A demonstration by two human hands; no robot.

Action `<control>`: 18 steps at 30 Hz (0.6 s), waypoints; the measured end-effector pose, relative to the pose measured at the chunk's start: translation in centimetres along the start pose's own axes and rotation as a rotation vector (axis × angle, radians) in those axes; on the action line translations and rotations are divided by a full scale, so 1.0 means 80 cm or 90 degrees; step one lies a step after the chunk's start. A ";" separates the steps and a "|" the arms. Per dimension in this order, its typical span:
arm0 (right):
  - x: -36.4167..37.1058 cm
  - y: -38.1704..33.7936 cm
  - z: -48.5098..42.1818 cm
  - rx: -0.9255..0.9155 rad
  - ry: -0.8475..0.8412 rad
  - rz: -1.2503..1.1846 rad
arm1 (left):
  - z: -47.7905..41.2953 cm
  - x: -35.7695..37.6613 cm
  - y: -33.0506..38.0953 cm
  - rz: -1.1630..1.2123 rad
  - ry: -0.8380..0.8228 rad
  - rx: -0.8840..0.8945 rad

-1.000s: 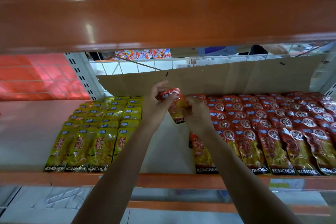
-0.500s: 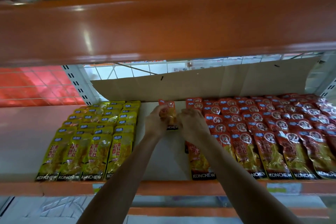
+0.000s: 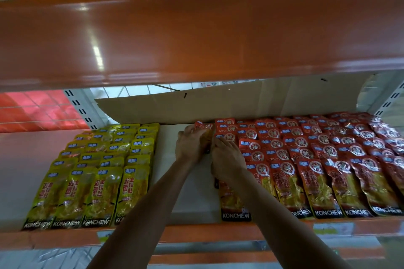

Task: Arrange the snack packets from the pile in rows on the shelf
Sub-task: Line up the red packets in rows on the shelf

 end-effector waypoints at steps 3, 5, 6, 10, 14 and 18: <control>-0.004 0.001 0.001 -0.003 0.020 -0.019 | 0.001 -0.001 0.008 -0.024 0.028 0.009; -0.004 0.000 0.001 -0.009 0.039 -0.031 | 0.002 -0.002 0.011 -0.015 0.040 0.002; -0.004 0.001 0.001 -0.011 0.052 -0.039 | 0.002 0.000 0.012 -0.015 0.038 -0.004; -0.005 0.003 0.002 -0.013 0.083 -0.070 | 0.002 0.007 0.022 -0.080 0.025 0.057; -0.011 0.004 0.004 -0.012 0.111 -0.098 | 0.007 -0.005 0.030 -0.020 0.034 0.060; -0.025 -0.005 0.004 -0.006 0.144 -0.113 | 0.013 -0.024 0.011 0.002 0.045 0.015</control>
Point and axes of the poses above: each hand's wrist, its own z-axis away from the middle knuckle, its own x-axis out of the palm, y = z × x, the point moved 8 cm from there along -z, towards the middle knuckle, and after that the axes turned 15 degrees about z, right-handed, at the moved point
